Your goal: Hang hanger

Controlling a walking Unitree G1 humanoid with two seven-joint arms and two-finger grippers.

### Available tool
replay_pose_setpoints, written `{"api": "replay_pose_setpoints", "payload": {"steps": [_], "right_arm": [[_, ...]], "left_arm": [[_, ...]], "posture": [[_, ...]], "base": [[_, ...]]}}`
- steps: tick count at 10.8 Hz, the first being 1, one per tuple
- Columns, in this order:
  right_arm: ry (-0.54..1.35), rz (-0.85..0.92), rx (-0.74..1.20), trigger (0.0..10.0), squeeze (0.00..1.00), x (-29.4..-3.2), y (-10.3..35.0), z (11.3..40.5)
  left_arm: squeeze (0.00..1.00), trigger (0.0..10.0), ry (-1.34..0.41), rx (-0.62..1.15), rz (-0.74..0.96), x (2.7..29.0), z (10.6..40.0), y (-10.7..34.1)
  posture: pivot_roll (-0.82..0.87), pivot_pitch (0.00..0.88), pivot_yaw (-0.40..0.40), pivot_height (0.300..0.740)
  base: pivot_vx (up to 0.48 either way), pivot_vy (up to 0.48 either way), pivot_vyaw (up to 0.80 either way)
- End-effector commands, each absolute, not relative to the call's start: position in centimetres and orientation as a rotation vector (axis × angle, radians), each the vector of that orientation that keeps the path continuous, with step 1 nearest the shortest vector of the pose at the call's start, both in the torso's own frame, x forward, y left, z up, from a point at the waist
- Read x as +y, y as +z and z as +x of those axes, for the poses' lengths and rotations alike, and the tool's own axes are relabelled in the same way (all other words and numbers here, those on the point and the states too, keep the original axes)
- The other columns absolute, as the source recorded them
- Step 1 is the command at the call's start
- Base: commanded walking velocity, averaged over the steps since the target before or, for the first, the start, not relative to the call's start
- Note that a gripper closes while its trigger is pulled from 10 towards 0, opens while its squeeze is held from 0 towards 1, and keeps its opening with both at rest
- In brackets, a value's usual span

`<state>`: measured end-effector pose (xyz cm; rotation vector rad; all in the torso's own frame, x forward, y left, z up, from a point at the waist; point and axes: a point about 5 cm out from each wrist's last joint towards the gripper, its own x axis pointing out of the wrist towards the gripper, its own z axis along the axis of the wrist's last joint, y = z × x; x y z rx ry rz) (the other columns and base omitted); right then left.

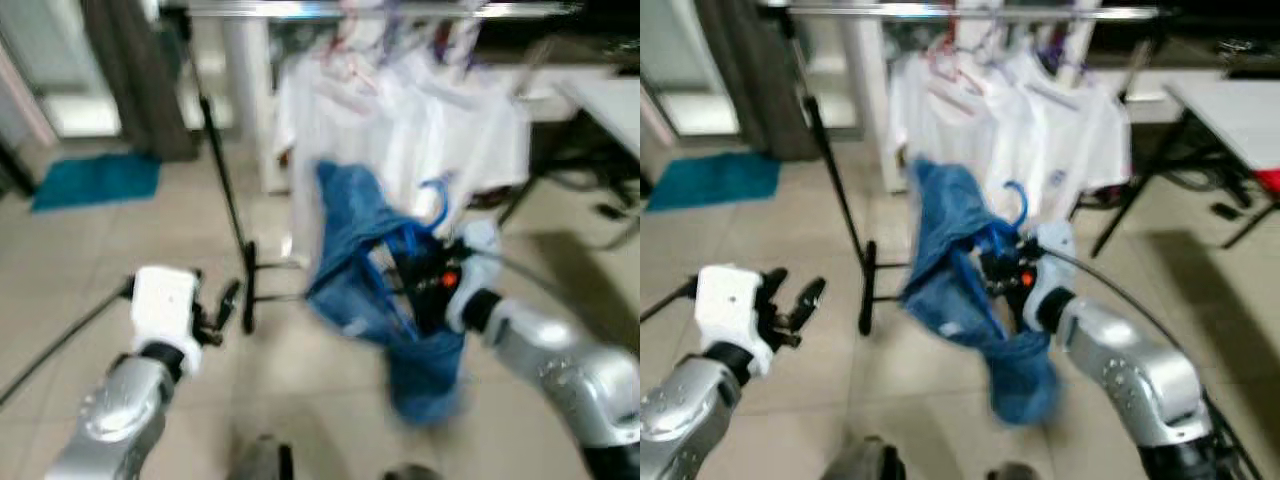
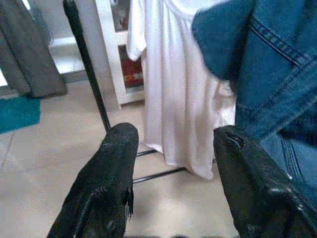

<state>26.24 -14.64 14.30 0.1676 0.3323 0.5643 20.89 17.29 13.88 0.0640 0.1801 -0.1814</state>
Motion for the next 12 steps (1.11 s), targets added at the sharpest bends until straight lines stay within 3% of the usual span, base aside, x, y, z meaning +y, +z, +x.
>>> {"api": "replay_pose_setpoints", "payload": {"steps": [1, 3, 6, 8, 9, 12], "right_arm": [[0.565, 0.151, 0.256, 10.0, 0.0, -14.9, 15.6, 26.7], [0.564, 0.14, 0.244, 10.0, 0.0, -14.8, 15.6, 26.8], [0.526, 0.076, 0.228, 10.0, 0.0, -14.4, 15.2, 27.1], [0.633, 0.068, 0.242, 10.0, 0.0, -14.1, 15.5, 27.0], [0.659, 0.053, 0.247, 10.0, 0.0, -14.0, 15.5, 27.1], [0.699, 0.014, 0.28, 10.0, 0.0, -15.0, 15.7, 27.5]], "left_arm": [[0.0, 10.0, -0.177, 0.182, 0.057, 17.1, 20.7, 13.8], [0.0, 10.0, -0.178, 0.176, 0.055, 17.1, 20.8, 13.7], [0.0, 10.0, -0.13, 0.189, 0.05, 17.5, 20.7, 13.0], [0.0, 10.0, -0.13, 0.22, 0.034, 17.9, 20.5, 12.4], [1.0, 10.0, -0.134, 0.215, -0.004, 18.4, 20.4, 12.3], [1.0, 10.0, -0.161, 0.193, 0.022, 18.8, 21.3, 12.6]], "posture": [[-0.02, 0.089, 0.034, 0.74], [-0.02, 0.087, 0.035, 0.74], [-0.02, 0.089, 0.031, 0.74], [-0.02, 0.083, 0.038, 0.74], [-0.04, 0.077, 0.048, 0.74], [-0.05, 0.083, 0.027, 0.74]], "base": [[0.0, 0.0, 0.0], [0.0, -0.48, 0.0], [0.0, 0.0, 0.0], [0.0, 0.0, 0.0], [0.0, 0.0, 0.0], [0.0, 0.0, 0.0]]}}
